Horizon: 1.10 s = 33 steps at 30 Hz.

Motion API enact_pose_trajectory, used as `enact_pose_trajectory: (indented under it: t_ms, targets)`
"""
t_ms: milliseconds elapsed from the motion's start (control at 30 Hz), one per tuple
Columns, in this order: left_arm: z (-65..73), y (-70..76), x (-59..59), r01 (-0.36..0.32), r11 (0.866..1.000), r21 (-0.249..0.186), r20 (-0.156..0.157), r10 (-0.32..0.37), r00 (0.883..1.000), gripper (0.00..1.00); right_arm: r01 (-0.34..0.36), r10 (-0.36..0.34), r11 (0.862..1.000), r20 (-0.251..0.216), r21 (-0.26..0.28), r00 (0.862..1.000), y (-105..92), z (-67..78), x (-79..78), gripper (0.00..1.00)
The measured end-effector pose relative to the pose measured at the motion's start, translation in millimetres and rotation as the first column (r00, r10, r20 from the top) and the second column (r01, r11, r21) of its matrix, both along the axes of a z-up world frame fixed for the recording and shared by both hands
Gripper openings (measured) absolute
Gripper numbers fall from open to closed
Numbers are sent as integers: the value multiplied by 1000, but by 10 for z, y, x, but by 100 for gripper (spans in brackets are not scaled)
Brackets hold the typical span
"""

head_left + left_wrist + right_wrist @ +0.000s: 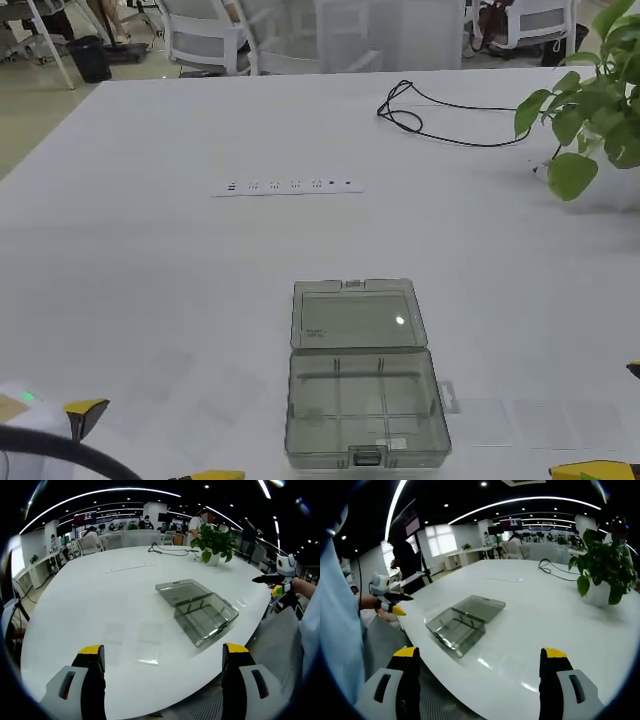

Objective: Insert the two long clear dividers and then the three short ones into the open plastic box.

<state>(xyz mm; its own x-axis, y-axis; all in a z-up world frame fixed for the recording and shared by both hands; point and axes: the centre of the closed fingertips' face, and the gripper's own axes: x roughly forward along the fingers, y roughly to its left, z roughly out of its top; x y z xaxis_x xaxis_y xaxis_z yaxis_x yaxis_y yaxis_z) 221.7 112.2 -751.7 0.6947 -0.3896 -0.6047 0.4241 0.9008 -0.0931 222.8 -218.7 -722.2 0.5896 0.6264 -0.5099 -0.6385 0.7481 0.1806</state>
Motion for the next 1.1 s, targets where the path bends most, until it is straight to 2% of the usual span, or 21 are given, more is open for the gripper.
enact_pose_trajectory:
  t_ms: [533,733,933,1100]
  targets:
    - [-53,-27,-15,12,1000,-2,-16,-12,1000,99,-13,12,1000,-11,-13,1000,13,3,-25,100]
    - [-81,-49,-33,17,1000,15,-37,-16,999,98,-11,11,1000,-21,-5,1000,14,25,-49,100]
    - [-1,-51,-62,22,999,30,-45,-21,999,96,-25,25,1000,-31,1,999,63,78,-83,100]
    - [37,-19,-28,28,999,29,-47,-27,999,93,-23,23,1000,-43,11,999,100,124,-135,100]
